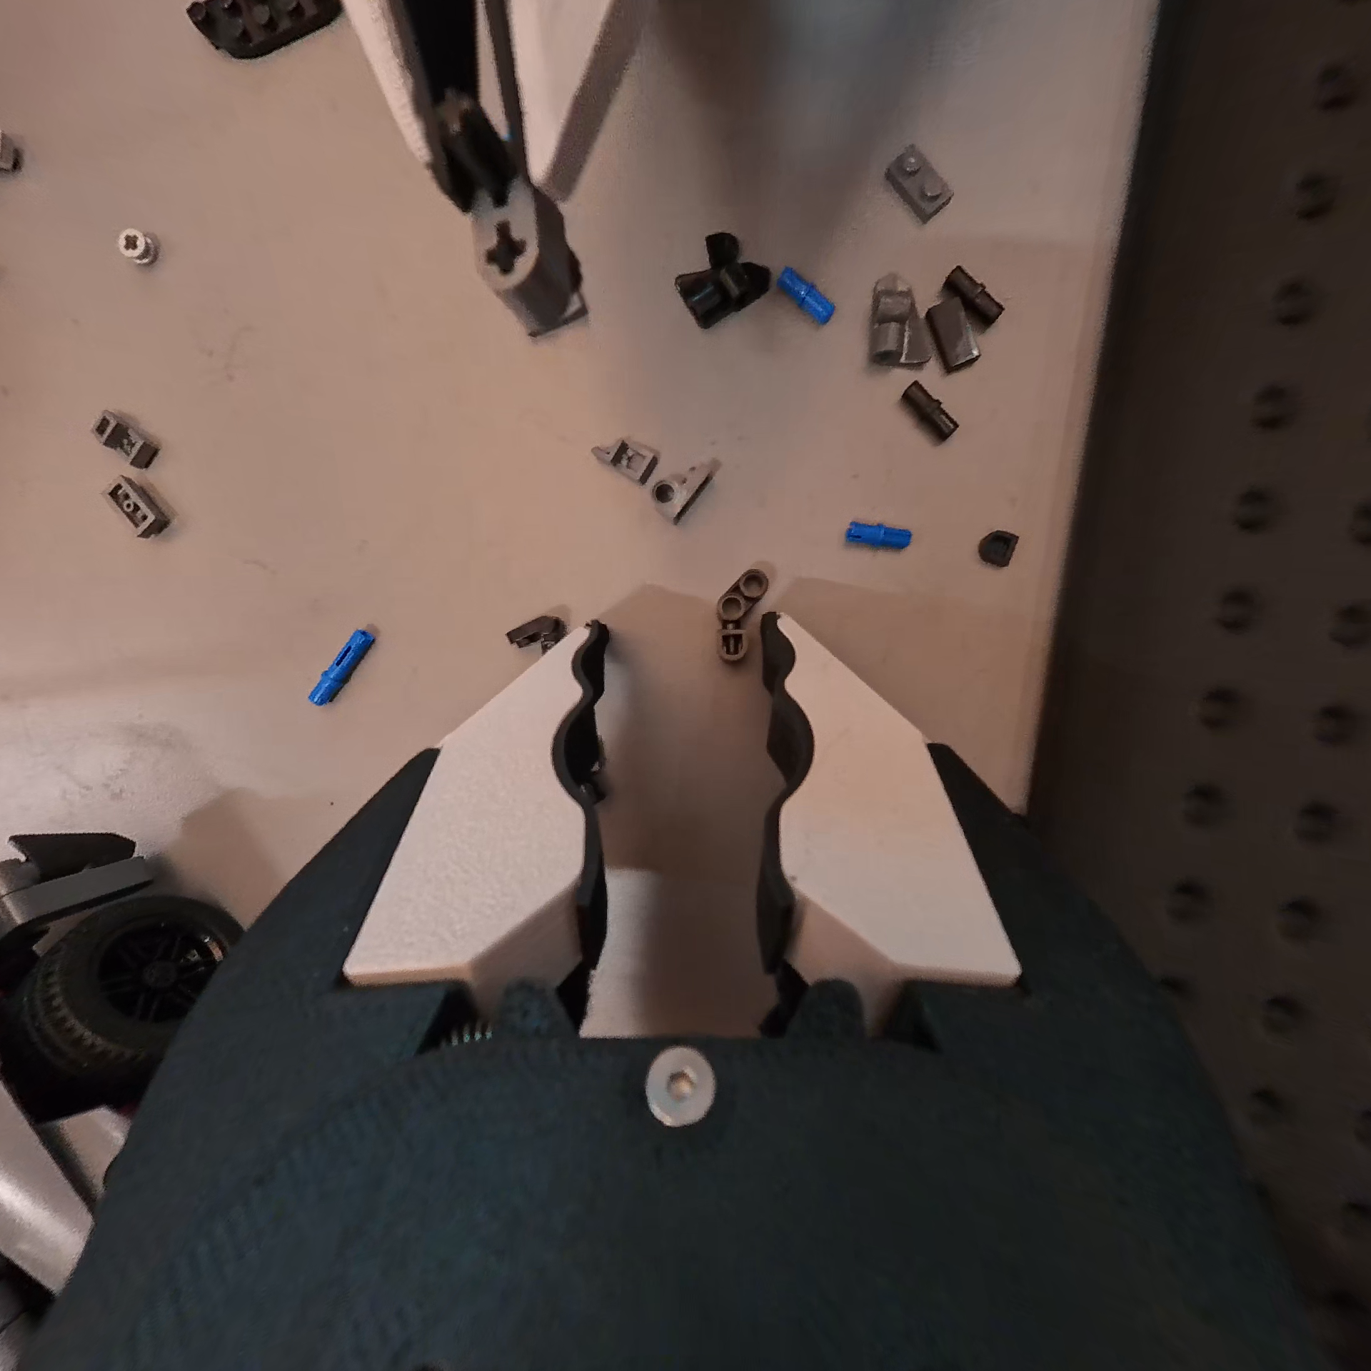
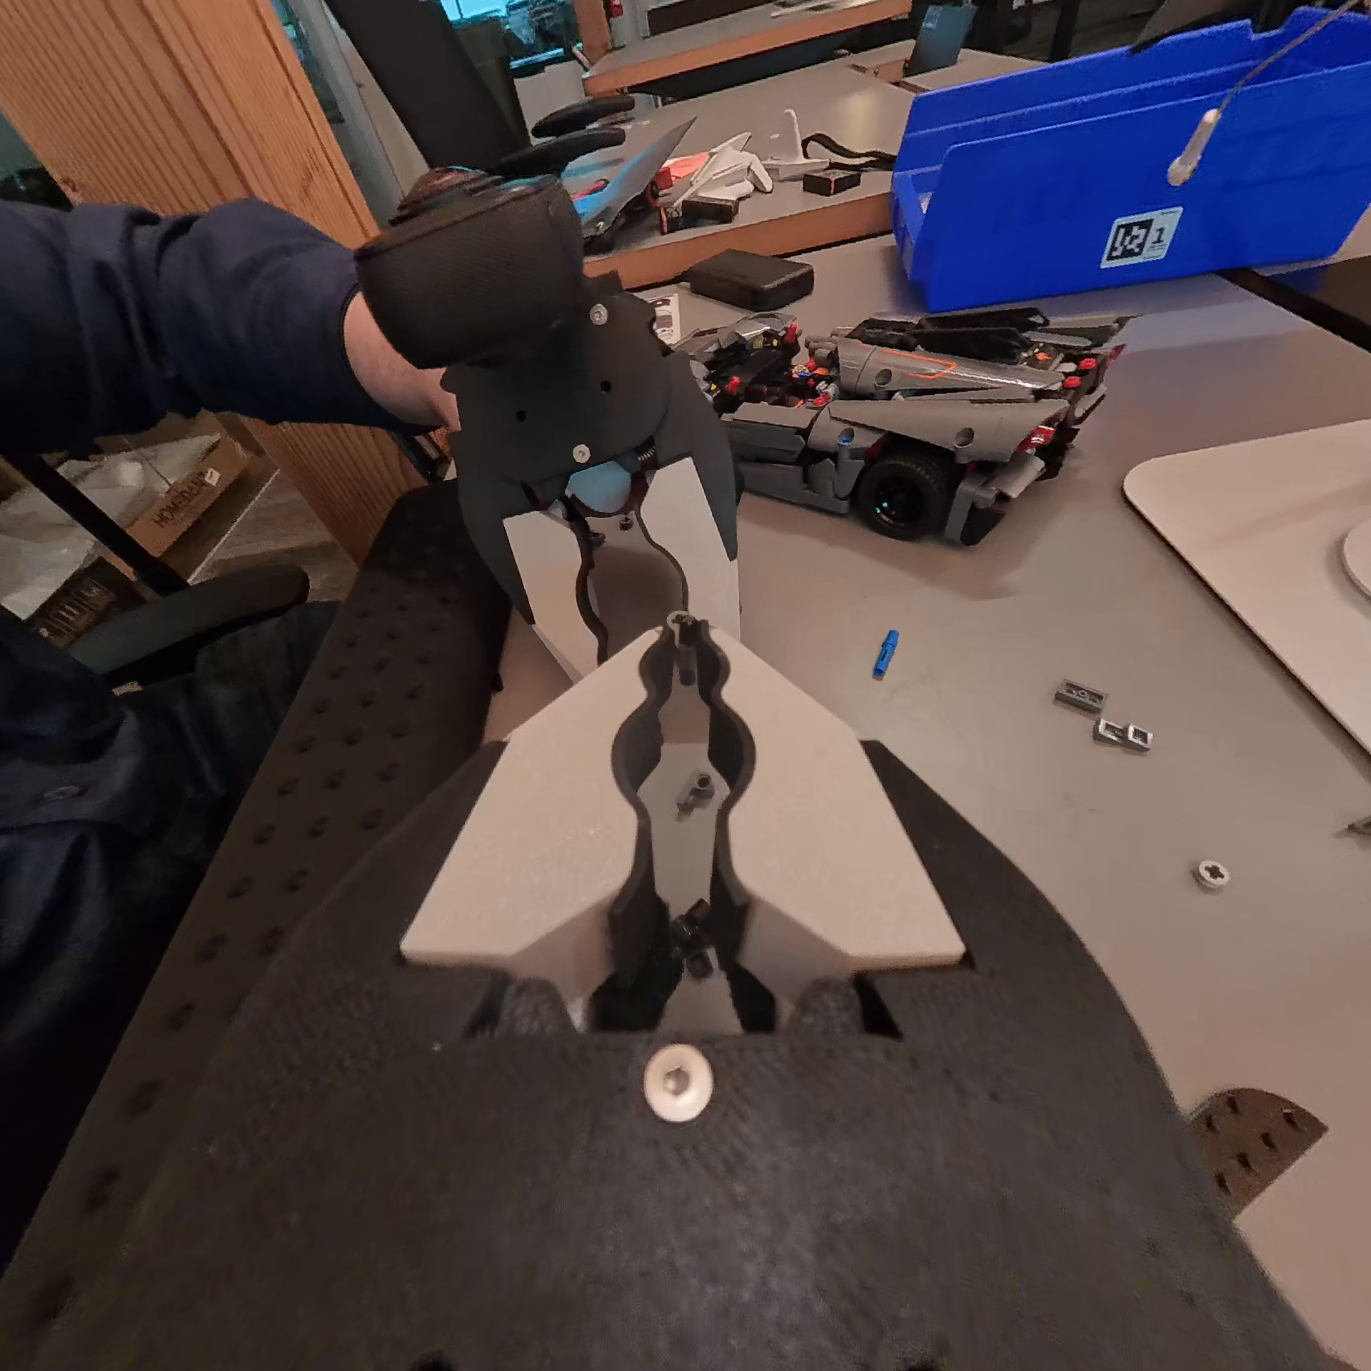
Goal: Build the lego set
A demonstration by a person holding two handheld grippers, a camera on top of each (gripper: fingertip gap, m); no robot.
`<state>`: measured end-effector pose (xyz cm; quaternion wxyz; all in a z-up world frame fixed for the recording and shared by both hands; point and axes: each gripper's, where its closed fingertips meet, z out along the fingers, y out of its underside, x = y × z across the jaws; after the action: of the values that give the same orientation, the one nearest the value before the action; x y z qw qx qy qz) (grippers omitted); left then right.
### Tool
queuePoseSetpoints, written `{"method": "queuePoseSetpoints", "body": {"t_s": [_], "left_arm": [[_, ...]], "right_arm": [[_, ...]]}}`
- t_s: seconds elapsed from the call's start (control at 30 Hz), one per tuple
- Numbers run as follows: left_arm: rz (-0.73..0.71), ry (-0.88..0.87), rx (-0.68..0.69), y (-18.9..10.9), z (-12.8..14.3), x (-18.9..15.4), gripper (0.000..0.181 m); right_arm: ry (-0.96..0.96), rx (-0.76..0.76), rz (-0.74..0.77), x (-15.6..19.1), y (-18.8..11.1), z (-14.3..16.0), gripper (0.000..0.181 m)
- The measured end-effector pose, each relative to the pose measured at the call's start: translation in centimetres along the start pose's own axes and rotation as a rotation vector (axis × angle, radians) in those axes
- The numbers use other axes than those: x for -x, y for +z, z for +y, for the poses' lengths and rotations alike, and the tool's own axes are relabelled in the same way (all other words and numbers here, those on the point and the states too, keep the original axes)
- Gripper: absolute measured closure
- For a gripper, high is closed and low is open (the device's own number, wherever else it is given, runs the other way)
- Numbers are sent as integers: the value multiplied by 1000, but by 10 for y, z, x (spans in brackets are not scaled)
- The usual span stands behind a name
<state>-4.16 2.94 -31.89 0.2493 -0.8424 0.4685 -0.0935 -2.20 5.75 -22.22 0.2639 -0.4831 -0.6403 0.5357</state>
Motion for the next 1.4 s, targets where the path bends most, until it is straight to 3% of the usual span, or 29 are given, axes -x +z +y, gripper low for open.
{"method": "queuePoseSetpoints", "body": {"t_s": [0.4, 0.63, 1.2, 1.4], "left_arm": [[42, -14, 3, -1, 3, -4, 132], [56, 38, 37, -4, 6, -9, 131], [25, 50, 26, -1, 2, -9, 174], [15, 40, 32, -1, 2, -9, 175]], "right_arm": [[11, 137, -1, 1, 12, 25, 178], [14, 143, -4, 3, 14, 26, 178], [-18, 151, 4, 4, 14, 26, 178], [-20, 149, 5, 4, 13, 25, 178]]}}
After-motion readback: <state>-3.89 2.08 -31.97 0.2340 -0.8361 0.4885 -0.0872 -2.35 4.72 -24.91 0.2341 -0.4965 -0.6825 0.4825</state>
